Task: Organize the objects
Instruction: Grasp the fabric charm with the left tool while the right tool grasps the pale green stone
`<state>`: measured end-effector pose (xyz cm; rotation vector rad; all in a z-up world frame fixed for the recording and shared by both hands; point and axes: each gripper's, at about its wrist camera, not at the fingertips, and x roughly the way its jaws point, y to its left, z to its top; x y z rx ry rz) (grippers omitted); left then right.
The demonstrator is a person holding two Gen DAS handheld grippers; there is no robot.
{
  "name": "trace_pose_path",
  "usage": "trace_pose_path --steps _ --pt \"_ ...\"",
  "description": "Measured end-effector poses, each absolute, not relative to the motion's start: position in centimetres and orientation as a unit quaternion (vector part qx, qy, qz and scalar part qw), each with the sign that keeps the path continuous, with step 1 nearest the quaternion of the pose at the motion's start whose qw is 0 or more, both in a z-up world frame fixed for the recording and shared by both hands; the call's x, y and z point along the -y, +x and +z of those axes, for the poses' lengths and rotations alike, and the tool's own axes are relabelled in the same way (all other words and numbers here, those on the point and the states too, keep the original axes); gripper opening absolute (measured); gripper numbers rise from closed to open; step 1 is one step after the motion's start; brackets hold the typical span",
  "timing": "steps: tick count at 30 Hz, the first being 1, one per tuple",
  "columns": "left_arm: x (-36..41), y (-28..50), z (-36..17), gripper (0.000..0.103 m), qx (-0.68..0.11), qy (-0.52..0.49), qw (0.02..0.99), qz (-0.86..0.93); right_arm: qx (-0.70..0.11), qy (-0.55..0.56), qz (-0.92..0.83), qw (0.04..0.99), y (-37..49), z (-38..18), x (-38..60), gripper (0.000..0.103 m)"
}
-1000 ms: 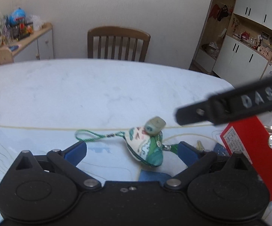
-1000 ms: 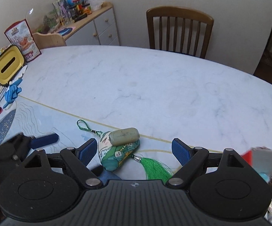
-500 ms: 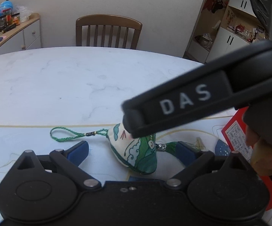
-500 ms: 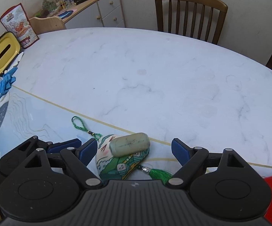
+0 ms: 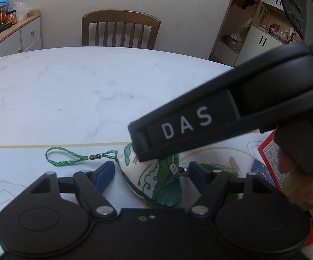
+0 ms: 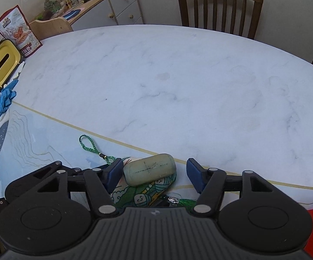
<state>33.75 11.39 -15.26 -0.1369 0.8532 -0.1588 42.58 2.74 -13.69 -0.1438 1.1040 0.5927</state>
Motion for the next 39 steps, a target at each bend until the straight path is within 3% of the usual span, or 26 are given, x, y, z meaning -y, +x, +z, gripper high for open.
trace_pose_path --steps 5,12,39 --pt "-11.4 33.7 -15.4 0.061 -0.413 -0.068 0.905 -0.076 -0.514 -0.065 0.280 0.808 42.3 -13.7 -3.0 0.052" --pt "-11.7 33.7 -15.3 0.053 -0.414 -0.069 0.904 -0.077 -0.508 -0.072 0.273 0.813 41.7 -13.3 -3.0 0.051" --pt "-9.9 30.4 -8.0 0.053 -0.394 -0.067 0.910 -0.109 -0.461 -0.052 0.274 0.843 35.7 -5.4 3.3 0.051"
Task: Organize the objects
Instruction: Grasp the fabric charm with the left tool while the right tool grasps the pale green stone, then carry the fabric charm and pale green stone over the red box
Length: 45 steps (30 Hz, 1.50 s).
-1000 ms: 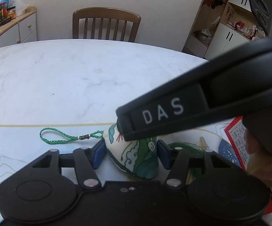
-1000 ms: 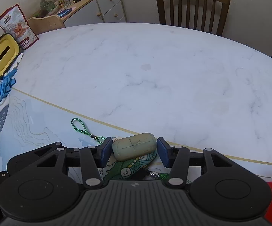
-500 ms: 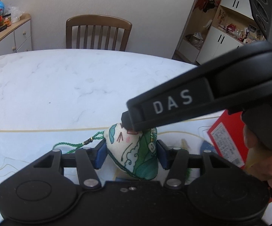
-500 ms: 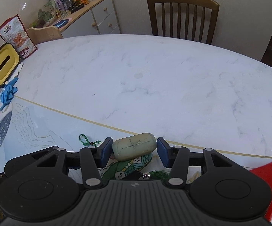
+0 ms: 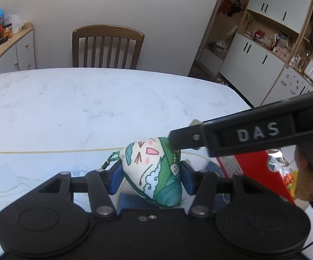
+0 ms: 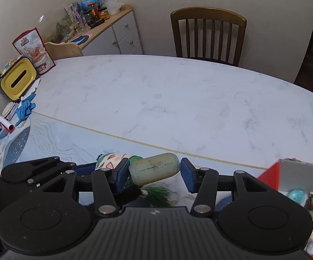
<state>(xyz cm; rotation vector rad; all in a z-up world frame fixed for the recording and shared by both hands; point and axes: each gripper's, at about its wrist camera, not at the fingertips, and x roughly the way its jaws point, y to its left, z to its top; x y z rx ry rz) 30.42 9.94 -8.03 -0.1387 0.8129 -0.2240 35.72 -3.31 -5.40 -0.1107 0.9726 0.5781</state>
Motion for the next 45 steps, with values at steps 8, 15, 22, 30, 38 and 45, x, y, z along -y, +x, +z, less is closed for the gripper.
trace_pose_path --steps 8,15,22,30,38,45 --pt "-8.7 28.9 -6.3 0.053 -0.399 -0.060 0.909 -0.109 -0.453 -0.051 0.278 0.845 33.3 -3.5 7.4 0.051" --pt "-6.2 28.0 -4.1 0.053 -0.397 -0.057 0.909 -0.116 -0.462 -0.044 0.277 0.841 31.8 -2.6 12.3 0.051" --pt "-1.9 27.5 -2.2 0.053 -0.400 -0.047 0.906 -0.132 -0.461 -0.042 0.271 0.844 30.8 -1.9 18.0 0.051" --pt "3.6 27.7 0.0 0.053 -0.391 -0.030 0.907 -0.150 -0.452 -0.031 0.246 0.857 31.0 -1.1 25.5 0.051" --pt "8.8 29.4 0.3 0.053 -0.397 -0.017 0.901 -0.173 -0.448 -0.020 0.206 0.870 31.7 -1.6 32.4 0.051" --pt "13.0 30.9 -0.8 0.053 -0.404 0.006 0.895 -0.189 -0.452 -0.017 0.189 0.872 32.0 -3.2 35.5 0.051"
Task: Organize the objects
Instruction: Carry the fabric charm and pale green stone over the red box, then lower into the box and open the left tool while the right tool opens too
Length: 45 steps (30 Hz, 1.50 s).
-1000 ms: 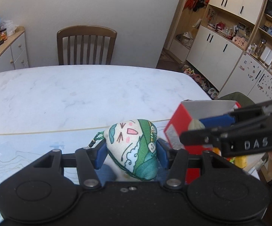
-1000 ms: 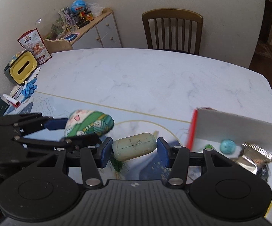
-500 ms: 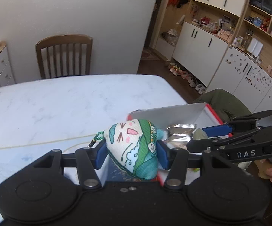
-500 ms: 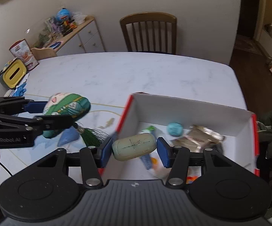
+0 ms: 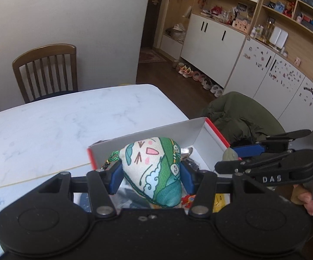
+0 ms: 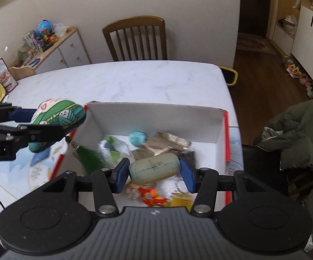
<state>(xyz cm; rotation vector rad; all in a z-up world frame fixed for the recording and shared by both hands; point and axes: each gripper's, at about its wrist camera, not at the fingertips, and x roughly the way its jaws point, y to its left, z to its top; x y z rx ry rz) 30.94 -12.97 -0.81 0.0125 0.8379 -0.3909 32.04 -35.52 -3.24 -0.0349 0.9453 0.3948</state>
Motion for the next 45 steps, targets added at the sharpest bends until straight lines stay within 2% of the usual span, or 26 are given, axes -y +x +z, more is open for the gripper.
trace_pose_path --steps 18,31,45 --pt "17.2 36.9 -6.5 0.053 -0.456 0.052 0.876 -0.151 -0.478 -0.051 0.211 0.851 33.9 -8.6 34.3 0.051" --pt "17.8 39.0 -10.5 0.053 -0.499 0.078 0.854 -0.127 -0.492 -0.127 0.228 0.830 34.6 -11.9 32.0 0.051" --pt "17.9 39.6 -12.6 0.055 -0.535 0.084 0.832 -0.120 -0.512 -0.130 0.224 0.819 34.7 -12.8 32.0 0.051"
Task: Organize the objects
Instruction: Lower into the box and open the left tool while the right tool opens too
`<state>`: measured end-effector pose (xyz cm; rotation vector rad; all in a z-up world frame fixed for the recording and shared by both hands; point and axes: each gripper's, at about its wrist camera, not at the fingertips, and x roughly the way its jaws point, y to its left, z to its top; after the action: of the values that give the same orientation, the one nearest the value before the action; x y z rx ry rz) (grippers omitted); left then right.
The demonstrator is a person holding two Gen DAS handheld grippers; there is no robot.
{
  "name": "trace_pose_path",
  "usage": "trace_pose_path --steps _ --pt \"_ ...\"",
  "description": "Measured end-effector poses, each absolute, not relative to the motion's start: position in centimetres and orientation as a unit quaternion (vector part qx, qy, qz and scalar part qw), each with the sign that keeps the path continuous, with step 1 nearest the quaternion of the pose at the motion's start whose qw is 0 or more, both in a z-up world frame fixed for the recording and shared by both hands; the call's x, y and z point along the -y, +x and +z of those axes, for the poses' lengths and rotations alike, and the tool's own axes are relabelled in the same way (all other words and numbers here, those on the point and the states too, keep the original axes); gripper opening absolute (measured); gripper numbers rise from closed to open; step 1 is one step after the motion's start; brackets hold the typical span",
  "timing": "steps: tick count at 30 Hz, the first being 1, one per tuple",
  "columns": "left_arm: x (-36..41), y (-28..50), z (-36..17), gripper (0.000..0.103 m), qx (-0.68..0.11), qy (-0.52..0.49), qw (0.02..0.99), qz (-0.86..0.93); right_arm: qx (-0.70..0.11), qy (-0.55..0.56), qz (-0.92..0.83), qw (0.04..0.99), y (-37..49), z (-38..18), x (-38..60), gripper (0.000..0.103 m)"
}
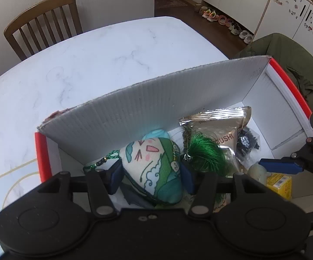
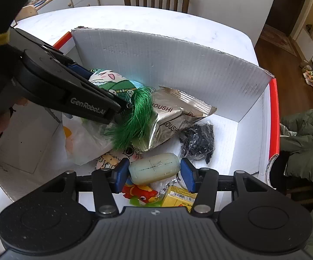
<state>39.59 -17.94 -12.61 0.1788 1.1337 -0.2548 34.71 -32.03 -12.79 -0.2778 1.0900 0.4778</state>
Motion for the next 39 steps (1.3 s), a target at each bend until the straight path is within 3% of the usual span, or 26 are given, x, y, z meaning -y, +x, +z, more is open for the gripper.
trace_pose_path --steps 21,39 --pt "18.4 37.2 -10.9 0.079 -0.516 0.075 0.844 -0.124 -0.496 -0.110 0.226 0.831 34.2 -10.3 33.1 0.059" --pt "17.0 32.9 -5.7 0.085 -0.456 0.057 0.879 -0.129 -0.435 -0.064 0.235 0.867 30.8 -5.4 35.3 0.062"
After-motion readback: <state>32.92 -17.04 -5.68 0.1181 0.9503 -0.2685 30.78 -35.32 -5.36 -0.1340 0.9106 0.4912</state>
